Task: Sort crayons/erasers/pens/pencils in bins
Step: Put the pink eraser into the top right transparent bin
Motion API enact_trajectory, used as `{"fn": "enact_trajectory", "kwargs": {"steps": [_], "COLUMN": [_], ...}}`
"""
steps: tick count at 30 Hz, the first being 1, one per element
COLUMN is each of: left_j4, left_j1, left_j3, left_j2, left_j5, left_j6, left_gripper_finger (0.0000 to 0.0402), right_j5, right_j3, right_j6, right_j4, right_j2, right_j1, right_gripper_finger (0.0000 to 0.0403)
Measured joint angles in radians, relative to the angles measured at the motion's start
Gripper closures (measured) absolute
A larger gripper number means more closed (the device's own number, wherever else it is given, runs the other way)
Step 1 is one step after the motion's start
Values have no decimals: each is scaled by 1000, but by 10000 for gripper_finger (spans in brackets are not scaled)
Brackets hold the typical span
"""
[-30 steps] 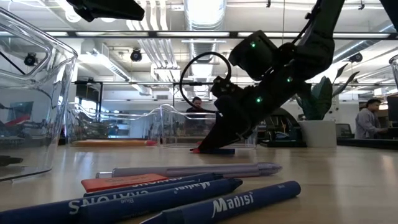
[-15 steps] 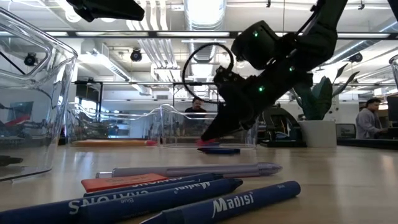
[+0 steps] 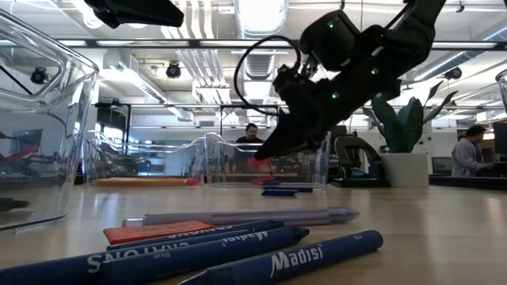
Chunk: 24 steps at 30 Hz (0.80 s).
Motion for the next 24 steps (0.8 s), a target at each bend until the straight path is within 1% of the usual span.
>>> {"fn": "enact_trajectory", "kwargs": {"steps": [4,9,12,16,20,24], "left_j4": [0,1,1,2,3,3], "left_j1": [0,0,0,0,0,0], "left_j3": [0,-1,-1,-1,-1,-1], "left_j2": [0,0,0,0,0,0], "left_j5": [0,0,0,0,0,0], "left_j6": [-1,-2,-2,-1,-1,-4], "left_gripper_finger": [331,331,331,331,331,331], "right_j5": [11,12,15,40,41,33], "right_j3": [19,68,112,180,236,287], "right_j6": [-40,-99,-125,-132,-92,18], "right_j4": [-2,-22,-77,-181,-280,-417], "right_j2": [-27,-78,-100,-105,-92,-38], "right_j1": [-9,-48,-92,-179,-283,-368], "right_gripper_finger": [332,331,329,329,329,328]}}
